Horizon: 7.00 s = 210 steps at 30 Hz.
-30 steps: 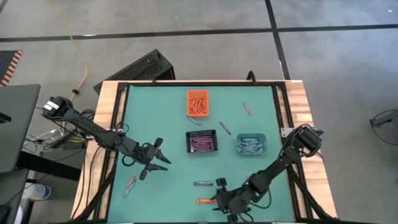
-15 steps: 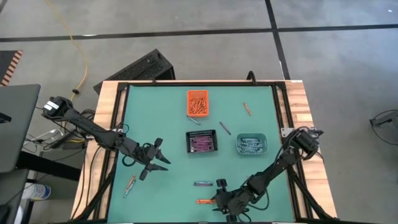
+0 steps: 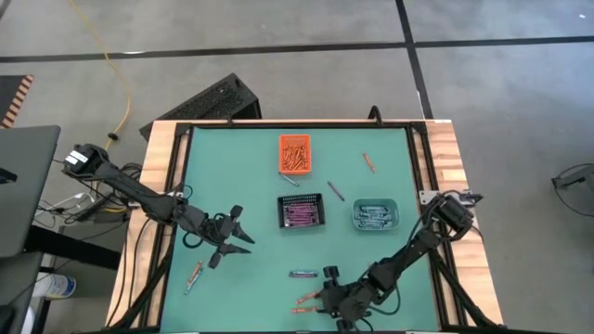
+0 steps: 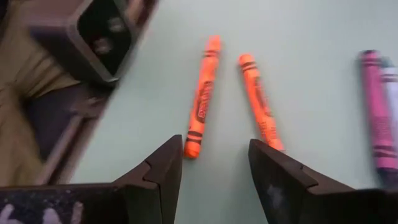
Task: Sort crayons
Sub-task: Put the orange crayon into the orange bin, then put the blue crayon into the green bin
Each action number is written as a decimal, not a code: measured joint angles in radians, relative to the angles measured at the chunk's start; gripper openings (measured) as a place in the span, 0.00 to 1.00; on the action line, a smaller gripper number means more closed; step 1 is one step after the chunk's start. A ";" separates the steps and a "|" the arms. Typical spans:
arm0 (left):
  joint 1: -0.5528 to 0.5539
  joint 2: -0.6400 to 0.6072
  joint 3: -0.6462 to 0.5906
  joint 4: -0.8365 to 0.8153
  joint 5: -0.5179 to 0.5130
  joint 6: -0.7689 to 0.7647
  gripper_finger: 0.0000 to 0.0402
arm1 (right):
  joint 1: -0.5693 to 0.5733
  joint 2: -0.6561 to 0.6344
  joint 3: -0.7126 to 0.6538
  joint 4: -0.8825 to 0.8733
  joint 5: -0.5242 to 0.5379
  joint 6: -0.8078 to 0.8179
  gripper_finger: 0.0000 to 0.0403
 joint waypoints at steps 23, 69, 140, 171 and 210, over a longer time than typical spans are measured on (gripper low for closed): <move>0.000 0.000 0.000 -0.005 -0.006 0.000 0.31 | -0.034 0.000 0.001 -0.043 0.035 0.024 0.17; 0.065 0.436 0.036 0.598 0.026 -0.919 0.31 | -0.205 -0.325 0.000 -0.113 0.230 -1.149 0.00; 0.545 0.507 0.502 -0.109 0.209 -0.545 0.03 | -0.038 -0.650 -0.103 -0.786 0.300 -0.078 0.31; 0.812 0.761 0.755 -0.430 -0.146 -0.624 0.15 | -0.077 -0.633 -0.377 -0.442 0.746 -0.066 0.26; 0.085 0.450 0.757 -0.524 -0.229 -0.190 0.44 | -0.129 -0.634 -0.375 -0.166 0.739 -0.174 0.26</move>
